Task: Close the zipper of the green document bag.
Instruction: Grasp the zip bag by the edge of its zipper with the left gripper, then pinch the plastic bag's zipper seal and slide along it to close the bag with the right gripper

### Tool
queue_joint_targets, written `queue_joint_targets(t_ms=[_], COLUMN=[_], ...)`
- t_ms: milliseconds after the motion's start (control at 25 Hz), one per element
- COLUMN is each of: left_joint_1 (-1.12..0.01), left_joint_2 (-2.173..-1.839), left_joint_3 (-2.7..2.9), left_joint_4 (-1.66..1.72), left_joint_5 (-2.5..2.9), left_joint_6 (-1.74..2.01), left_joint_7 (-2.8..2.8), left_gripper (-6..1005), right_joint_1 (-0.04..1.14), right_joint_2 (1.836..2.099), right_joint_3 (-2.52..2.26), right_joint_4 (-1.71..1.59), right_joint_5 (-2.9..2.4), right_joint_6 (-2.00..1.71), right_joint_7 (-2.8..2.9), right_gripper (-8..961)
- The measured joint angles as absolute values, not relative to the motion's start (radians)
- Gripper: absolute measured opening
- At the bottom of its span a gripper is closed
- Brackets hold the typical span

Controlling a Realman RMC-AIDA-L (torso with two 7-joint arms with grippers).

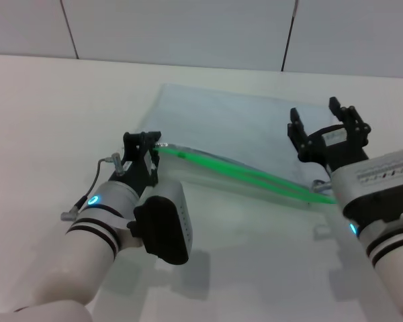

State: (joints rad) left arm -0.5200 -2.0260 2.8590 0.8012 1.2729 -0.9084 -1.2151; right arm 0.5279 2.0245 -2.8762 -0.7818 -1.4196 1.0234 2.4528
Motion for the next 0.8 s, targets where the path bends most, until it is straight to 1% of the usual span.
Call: queue_joint_targets(t_ms=[320,800], left_joint_1=[-0.519,-0.518], left_joint_2=[-2.023,-2.023], left_joint_3=[2.859,2.858], left_joint_4=[0.81,0.81], left_joint_5=[1.31,1.328], left_joint_6=[-0.956,-0.96], left_joint_7=[-1.272,-1.279], left_gripper=[53,55], right_joint_1=[0.508,0.517], right_joint_2=[2.022,2.013], right_joint_3=[-2.877,-2.878], right_joint_4=[-0.892,-0.977], right_joint_5=[-1.435,-1.464], right_joint_6=[0.954,0.803], right_joint_7=[2.215,2.07], right_gripper=[673,649])
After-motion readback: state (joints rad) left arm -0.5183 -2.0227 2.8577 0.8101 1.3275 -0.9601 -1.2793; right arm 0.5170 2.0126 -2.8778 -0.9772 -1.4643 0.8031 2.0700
